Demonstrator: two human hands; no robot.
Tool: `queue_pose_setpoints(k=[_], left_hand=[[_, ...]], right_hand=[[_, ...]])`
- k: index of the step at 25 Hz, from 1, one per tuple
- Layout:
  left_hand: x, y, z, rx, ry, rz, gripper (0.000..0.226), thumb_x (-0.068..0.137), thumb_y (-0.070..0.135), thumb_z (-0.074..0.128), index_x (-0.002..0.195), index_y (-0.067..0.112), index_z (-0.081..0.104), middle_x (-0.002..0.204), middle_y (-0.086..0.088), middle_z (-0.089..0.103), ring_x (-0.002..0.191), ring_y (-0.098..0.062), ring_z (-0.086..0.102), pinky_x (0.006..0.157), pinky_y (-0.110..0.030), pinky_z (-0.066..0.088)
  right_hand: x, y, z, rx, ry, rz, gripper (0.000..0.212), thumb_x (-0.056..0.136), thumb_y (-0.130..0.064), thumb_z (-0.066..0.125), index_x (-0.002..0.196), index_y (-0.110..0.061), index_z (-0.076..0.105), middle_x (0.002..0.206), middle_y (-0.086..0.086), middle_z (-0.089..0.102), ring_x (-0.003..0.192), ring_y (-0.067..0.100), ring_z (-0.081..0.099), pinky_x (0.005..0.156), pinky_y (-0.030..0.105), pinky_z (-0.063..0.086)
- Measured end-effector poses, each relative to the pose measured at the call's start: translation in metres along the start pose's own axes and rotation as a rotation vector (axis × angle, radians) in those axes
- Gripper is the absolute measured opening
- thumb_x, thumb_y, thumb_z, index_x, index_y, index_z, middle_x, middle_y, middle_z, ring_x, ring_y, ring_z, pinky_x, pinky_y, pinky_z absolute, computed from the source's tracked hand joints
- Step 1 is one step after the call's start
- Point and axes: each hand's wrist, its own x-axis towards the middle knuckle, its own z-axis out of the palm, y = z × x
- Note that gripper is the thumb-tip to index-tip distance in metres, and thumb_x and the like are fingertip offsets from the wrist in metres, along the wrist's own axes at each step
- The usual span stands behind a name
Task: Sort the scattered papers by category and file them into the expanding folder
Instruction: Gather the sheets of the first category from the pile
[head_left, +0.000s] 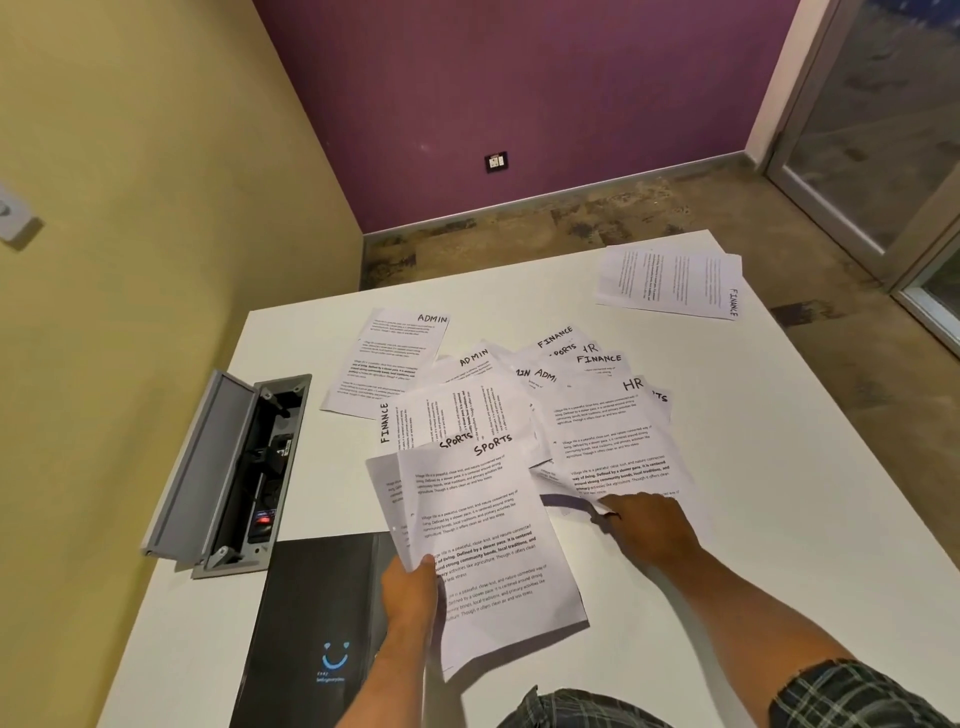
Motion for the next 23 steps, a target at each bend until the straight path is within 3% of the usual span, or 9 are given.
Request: queue_pose_setpoints(k=[3,6,8,13,15,17,18,21,23], left_hand=[[-0.001,0.009,-0.001,-0.02,0.014,0.021,0.023,0.096,0.006,0.057,0.118,0.013,0.058,0.087,-0.004,0.067,0.078,-0.026,0.067,0.069,-0.036,0.056],[-0.001,0.014,-0.007,0.001,0.112,0.066,0.03,0.094,0.008,0.06,0.125,0.007,0.061,0.1,-0.013,0.068,0.085,-0.032,0.066,0.079,-0.041,0.056],[-0.001,0.02,-0.016,-0.011,0.241,0.114,0.032,0.093,0.012,0.061,0.124,0.005,0.062,0.108,-0.017,0.068,0.09,-0.034,0.065,0.082,-0.042,0.055],[0.011,0.053,-0.031,-0.154,0.395,0.168,0.033,0.095,0.014,0.057,0.126,0.005,0.061,0.108,-0.014,0.067,0.092,-0.032,0.065,0.08,-0.04,0.054],[0.014,0.064,-0.03,-0.209,0.391,0.189,0.031,0.095,0.013,0.056,0.125,0.007,0.062,0.106,-0.012,0.066,0.089,-0.029,0.064,0.08,-0.038,0.054],[0.017,0.07,-0.025,-0.242,0.344,0.201,0.026,0.094,0.012,0.056,0.119,0.012,0.064,0.104,-0.01,0.068,0.088,-0.028,0.066,0.081,-0.04,0.056],[0.018,0.07,-0.021,-0.237,0.309,0.194,0.022,0.094,0.013,0.056,0.115,0.014,0.065,0.104,-0.011,0.069,0.089,-0.029,0.067,0.081,-0.043,0.058],[0.014,0.063,-0.01,-0.172,0.202,0.164,0.022,0.095,0.012,0.056,0.115,0.012,0.065,0.103,-0.014,0.069,0.091,-0.031,0.067,0.08,-0.043,0.058],[0.011,0.053,-0.004,-0.12,0.172,0.138,0.02,0.096,0.013,0.054,0.115,0.011,0.062,0.101,-0.013,0.068,0.086,-0.03,0.067,0.075,-0.039,0.058]], right_hand=[[0.006,0.002,-0.008,0.136,0.01,0.065,0.032,0.101,-0.054,0.041,0.102,-0.033,0.066,0.095,-0.003,0.075,0.092,0.024,0.068,0.068,0.031,0.04],[0.017,-0.019,-0.021,0.08,0.068,0.086,0.02,0.103,-0.034,0.043,0.111,-0.029,0.061,0.095,0.006,0.074,0.091,0.033,0.068,0.071,0.035,0.047],[0.023,-0.044,-0.029,0.016,0.069,0.084,0.025,0.099,-0.023,0.047,0.12,-0.029,0.058,0.096,0.01,0.075,0.089,0.037,0.069,0.072,0.038,0.051],[0.022,-0.107,-0.016,0.297,-0.096,-0.087,0.058,0.094,-0.018,0.048,0.147,-0.041,0.04,0.145,-0.001,0.057,0.13,0.026,0.055,0.103,0.033,0.047],[0.02,-0.127,-0.012,0.311,-0.242,-0.15,0.057,0.095,-0.02,0.053,0.149,-0.033,0.041,0.147,0.003,0.054,0.133,0.026,0.052,0.099,0.026,0.047],[0.024,-0.131,-0.01,0.374,-0.445,-0.056,0.054,0.099,-0.015,0.057,0.15,-0.017,0.04,0.151,0.008,0.048,0.136,0.026,0.049,0.078,0.012,0.047],[0.025,-0.131,-0.008,0.384,-0.502,-0.042,0.051,0.101,-0.014,0.055,0.15,-0.013,0.04,0.153,0.009,0.045,0.137,0.026,0.047,0.073,0.013,0.045],[0.028,-0.115,-0.008,0.422,-0.465,-0.019,0.044,0.099,-0.024,0.058,0.141,-0.012,0.051,0.145,0.011,0.053,0.133,0.029,0.051,0.096,0.026,0.044],[0.027,-0.097,-0.009,0.34,-0.35,-0.098,0.048,0.095,-0.028,0.061,0.141,-0.019,0.051,0.142,0.007,0.056,0.13,0.028,0.054,0.098,0.029,0.043]])
